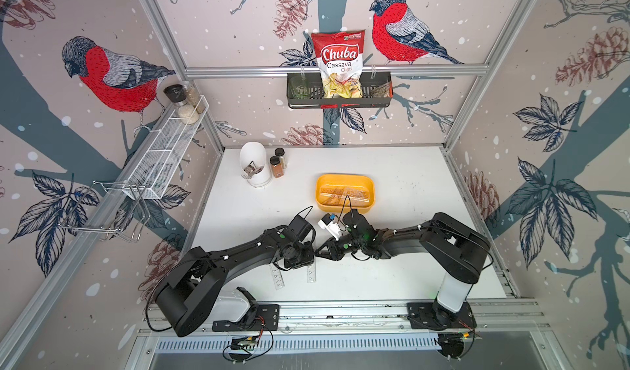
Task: Put the scattered rulers into the storage box
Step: Move the ruler to the center of the board.
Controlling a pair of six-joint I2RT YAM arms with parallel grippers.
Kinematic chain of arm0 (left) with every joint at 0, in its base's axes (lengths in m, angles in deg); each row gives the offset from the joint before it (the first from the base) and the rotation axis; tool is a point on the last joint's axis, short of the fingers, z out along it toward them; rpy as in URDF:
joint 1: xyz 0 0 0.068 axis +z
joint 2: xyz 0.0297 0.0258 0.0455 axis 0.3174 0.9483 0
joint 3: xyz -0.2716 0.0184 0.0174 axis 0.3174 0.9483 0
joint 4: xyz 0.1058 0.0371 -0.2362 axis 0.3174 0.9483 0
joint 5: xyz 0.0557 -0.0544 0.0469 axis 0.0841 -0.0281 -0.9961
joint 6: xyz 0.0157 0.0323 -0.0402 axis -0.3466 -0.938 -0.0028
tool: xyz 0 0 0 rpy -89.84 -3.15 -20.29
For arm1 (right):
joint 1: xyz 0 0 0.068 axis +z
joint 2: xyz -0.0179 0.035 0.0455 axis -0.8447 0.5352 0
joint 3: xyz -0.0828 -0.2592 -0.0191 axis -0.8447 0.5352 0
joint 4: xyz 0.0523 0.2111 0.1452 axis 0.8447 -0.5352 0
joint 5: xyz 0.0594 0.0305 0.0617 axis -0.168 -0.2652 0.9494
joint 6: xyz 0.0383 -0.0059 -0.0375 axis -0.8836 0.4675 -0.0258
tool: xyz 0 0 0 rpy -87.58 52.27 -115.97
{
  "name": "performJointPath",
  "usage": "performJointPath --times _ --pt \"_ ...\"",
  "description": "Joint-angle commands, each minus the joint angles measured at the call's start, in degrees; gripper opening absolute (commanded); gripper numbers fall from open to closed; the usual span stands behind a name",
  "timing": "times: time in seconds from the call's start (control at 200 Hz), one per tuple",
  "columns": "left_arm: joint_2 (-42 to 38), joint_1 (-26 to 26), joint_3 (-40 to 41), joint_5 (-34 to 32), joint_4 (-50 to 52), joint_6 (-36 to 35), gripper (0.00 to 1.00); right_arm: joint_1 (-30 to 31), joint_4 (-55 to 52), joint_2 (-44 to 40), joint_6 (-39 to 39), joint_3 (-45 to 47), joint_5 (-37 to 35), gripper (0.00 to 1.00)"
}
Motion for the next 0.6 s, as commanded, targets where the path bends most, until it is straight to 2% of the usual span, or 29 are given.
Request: performJointPath --times 0.0,0.275,0.485,0.595 --pt "1.88 -0.42 -0.85 -1.73 1.25 -1.3 0.31 -1.23 3.71 -0.81 -2.47 1.36 0.22 0.23" --pt "-1.57 0.69 -2.09 -1.62 1.76 -1.79 0.34 -1.36 4.89 -0.96 -6.78 2.66 -2.89 0.2" --pt "-1.13 1.68 1.55 7.09 -0.63 -4.76 0.38 -0.34 4.62 -2.29 -9.74 3.6 -7.28 0.23" --pt "-0.08 1.43 1.51 8.3 1.19 -6.67 0.38 -0.63 5.81 -2.71 -11.13 4.73 -8.28 0.24"
